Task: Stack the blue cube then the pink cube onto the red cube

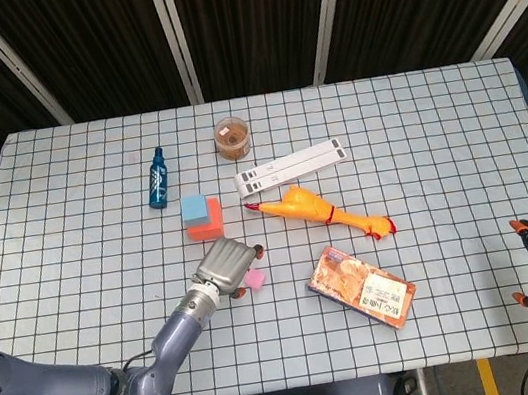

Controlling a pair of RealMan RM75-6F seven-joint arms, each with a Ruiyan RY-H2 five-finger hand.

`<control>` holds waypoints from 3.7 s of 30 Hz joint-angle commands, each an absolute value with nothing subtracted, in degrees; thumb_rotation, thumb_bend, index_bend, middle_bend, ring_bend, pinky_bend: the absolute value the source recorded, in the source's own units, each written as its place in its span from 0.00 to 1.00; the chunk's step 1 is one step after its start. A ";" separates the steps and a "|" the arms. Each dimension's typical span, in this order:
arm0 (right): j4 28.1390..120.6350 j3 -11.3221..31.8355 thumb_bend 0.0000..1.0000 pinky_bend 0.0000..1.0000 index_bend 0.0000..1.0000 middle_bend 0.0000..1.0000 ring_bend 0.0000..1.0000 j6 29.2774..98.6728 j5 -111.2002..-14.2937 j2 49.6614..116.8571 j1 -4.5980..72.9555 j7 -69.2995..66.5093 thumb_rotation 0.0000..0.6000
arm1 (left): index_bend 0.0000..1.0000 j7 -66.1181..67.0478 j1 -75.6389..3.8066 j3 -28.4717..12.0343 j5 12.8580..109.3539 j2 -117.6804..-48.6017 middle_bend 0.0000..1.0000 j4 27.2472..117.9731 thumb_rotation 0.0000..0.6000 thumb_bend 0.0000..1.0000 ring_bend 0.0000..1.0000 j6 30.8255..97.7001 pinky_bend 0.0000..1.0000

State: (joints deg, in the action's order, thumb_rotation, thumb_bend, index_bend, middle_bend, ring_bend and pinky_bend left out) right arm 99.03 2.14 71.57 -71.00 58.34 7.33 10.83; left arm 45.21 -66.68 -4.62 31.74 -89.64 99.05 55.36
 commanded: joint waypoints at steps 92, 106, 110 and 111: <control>98.65 2.21 0.13 0.34 0.06 0.10 0.18 70.52 -70.18 57.88 7.49 9.06 1.00 | 0.43 50.37 -74.75 -2.28 22.45 -95.05 0.89 91.70 1.00 0.33 0.77 52.61 0.86; 98.45 2.22 0.13 0.34 0.06 0.10 0.18 70.38 -70.03 57.93 7.52 8.87 1.00 | 0.49 51.63 -75.68 -3.95 20.42 -91.85 0.89 96.09 1.00 0.37 0.77 55.95 0.86; 98.67 2.14 0.13 0.34 0.06 0.10 0.18 70.61 -70.27 57.81 7.40 8.84 1.00 | 0.50 51.31 -75.63 -5.78 18.27 -88.77 0.89 99.45 1.00 0.37 0.77 58.45 0.86; 98.73 2.13 0.13 0.34 0.06 0.10 0.18 70.71 -70.34 57.77 7.36 8.86 1.00 | 0.51 51.34 -75.58 -6.34 17.35 -87.48 0.89 100.65 1.00 0.37 0.77 59.48 0.86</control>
